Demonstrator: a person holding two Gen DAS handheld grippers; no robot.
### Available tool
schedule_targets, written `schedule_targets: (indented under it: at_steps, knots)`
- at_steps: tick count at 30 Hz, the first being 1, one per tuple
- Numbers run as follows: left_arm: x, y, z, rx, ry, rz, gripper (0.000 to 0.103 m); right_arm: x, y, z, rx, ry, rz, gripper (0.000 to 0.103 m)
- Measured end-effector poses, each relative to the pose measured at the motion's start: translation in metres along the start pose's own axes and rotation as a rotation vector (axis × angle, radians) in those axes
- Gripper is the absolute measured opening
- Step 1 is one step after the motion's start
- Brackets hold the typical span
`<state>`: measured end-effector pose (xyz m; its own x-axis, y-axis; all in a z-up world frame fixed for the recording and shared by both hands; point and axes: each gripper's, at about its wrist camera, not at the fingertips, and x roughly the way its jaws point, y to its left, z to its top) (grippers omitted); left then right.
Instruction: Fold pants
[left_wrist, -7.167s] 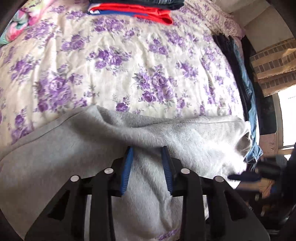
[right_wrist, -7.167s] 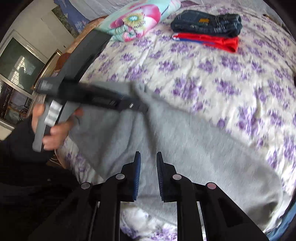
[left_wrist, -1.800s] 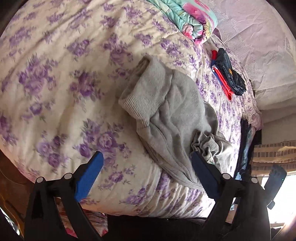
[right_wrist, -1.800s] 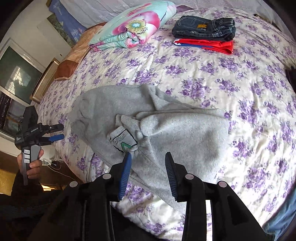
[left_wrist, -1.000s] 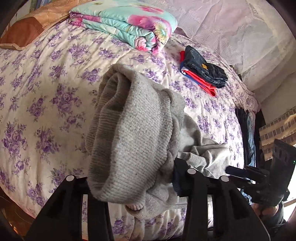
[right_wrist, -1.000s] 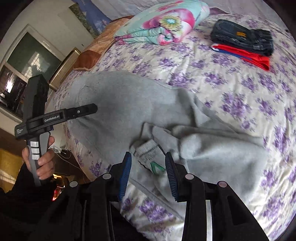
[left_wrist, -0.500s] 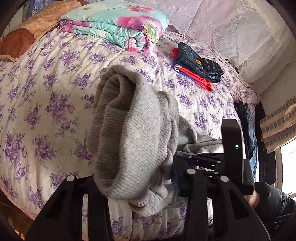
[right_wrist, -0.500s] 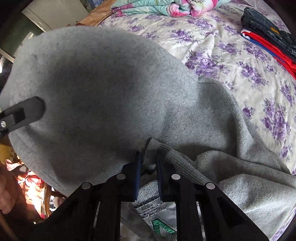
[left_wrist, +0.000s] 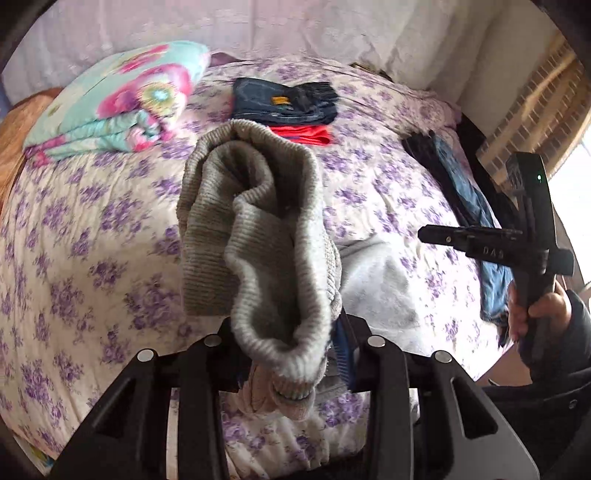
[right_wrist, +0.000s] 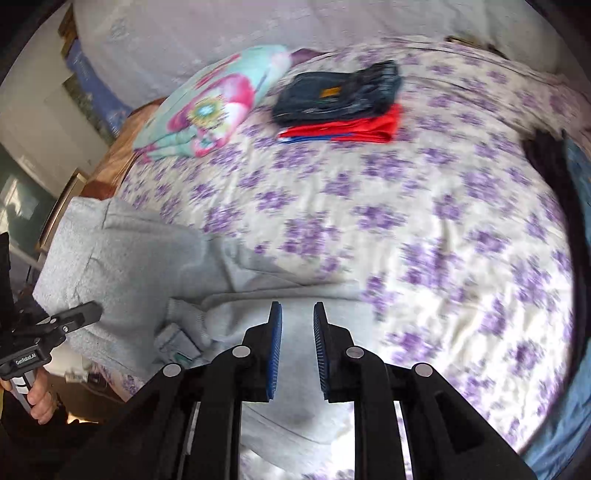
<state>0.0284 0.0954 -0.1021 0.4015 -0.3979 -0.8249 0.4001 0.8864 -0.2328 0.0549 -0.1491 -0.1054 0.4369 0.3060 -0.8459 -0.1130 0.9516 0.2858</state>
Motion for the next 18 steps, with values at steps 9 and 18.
schedule_targets:
  at_steps: [9, 18]
  knots:
    - [0.091, -0.124, 0.018, 0.310, 0.174, -0.135, 0.035, -0.055, -0.109, -0.081, 0.300, -0.095, -0.098, 0.019]
    - [0.153, -0.167, -0.006, 0.368, 0.351, -0.221, 0.091, -0.024, -0.094, -0.091, 0.238, -0.012, -0.066, 0.019]
